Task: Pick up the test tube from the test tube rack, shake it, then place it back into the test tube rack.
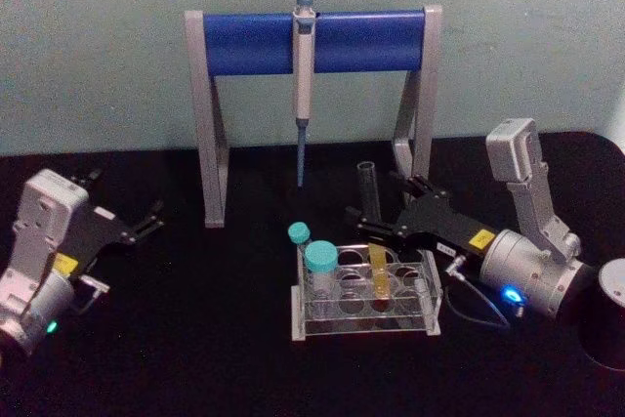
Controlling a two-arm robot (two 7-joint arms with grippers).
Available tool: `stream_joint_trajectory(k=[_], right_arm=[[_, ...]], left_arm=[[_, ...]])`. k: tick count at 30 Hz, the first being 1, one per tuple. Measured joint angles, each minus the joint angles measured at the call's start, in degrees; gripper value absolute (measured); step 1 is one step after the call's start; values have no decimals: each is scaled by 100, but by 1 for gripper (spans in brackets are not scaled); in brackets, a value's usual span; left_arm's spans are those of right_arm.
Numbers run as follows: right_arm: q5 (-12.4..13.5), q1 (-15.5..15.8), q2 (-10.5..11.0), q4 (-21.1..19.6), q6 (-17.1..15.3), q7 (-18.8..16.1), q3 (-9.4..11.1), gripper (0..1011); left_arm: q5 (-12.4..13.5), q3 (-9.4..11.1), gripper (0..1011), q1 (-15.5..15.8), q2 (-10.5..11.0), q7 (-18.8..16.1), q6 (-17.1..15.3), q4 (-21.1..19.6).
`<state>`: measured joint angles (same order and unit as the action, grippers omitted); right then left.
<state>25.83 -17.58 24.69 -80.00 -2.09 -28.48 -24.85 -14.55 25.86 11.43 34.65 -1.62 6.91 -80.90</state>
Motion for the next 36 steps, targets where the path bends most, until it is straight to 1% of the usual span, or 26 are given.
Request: stream_joint_trajectory(k=[6,24,26,27,29,31,35,36], right_arm=[[9,-10,-14,26,-54,-5,7,1000],[-11,-14,-8,23,-30,-19,-1,995],[-11,-13,-8,22,-31,-19,-1,970],[-10,-12,-8,21,-32,-19,-1,930],[-11,-12,-8,21,-32,-18,-1,903],[-10,-12,-8,21,-33,-17,-1,837],[-10,-12,-8,20,-35,-16,-1,745],[-10,-12,-8,21,-36,-16,-1,708]], left_arm=[[0,0,1001,0,0,0,0,0],[0,0,1001,0,0,0,0,0],[0,0,1001,0,0,0,0,0],[0,0,1001,0,0,0,0,0],[0,0,1001,0,0,0,0,0],[0,0,1001,0,0,0,0,0],[0,0,1001,0,0,0,0,0],[0,0,1001,0,0,0,0,0]])
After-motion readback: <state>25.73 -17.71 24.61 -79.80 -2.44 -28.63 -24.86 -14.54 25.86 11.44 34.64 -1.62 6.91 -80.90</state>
